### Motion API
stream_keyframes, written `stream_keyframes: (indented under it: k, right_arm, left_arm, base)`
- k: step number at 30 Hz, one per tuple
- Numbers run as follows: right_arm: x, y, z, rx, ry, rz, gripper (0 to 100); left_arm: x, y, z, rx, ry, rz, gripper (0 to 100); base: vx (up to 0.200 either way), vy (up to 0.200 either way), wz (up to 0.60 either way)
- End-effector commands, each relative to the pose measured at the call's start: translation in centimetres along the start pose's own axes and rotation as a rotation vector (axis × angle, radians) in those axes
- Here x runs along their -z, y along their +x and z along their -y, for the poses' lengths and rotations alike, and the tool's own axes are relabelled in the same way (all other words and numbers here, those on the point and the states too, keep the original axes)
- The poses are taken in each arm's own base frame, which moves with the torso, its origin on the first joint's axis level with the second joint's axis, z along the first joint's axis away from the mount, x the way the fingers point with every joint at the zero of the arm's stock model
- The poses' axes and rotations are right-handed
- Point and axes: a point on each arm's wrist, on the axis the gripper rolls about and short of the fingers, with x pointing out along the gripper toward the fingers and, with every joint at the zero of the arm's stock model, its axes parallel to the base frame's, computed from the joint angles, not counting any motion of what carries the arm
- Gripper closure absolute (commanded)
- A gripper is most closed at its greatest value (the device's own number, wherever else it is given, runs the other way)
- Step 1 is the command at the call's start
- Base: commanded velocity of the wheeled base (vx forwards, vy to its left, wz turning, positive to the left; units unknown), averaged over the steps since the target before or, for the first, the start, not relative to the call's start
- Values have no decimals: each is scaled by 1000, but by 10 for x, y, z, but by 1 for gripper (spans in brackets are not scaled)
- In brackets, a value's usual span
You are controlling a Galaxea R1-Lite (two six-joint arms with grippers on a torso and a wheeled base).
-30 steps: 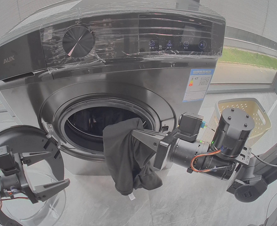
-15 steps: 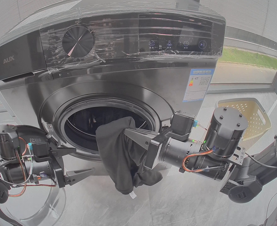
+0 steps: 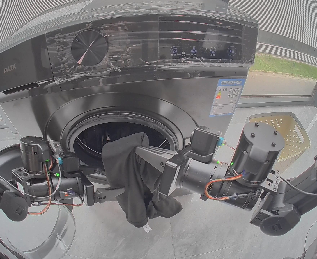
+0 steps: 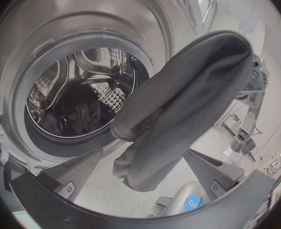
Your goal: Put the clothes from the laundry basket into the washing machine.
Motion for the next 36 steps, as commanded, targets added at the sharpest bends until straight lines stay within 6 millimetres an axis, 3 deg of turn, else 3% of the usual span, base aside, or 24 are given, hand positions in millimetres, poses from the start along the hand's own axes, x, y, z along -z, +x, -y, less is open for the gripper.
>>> stream_keyframes:
  k: [1, 19, 20, 27, 32, 36]
  right_arm:
    - [-1, 0, -4, -12, 0, 5, 100]
    - [0, 0, -3, -10, 0, 5, 100]
    - [1, 0, -3, -10, 0, 5, 100]
    - [1, -2, 3, 18, -3, -1, 100]
    - [2, -3, 12, 47, -12, -5, 100]
    - [12, -9, 47, 176, -85, -45, 100]
  left_arm:
    - [4, 17, -7, -4, -11, -27, 0]
    - [19, 43, -11, 22, -3, -23, 0]
    - [20, 45, -12, 22, -1, -20, 100]
    - [21, 42, -11, 21, 15, 24, 100]
    - [18, 29, -4, 20, 39, 77, 100]
    - [11, 6, 7, 19, 70, 167, 100]
  base:
    - [0, 0, 0]
    - [0, 0, 0]
    - [0, 0, 0]
    - [0, 0, 0]
    - [0, 0, 0]
    - [0, 0, 0]
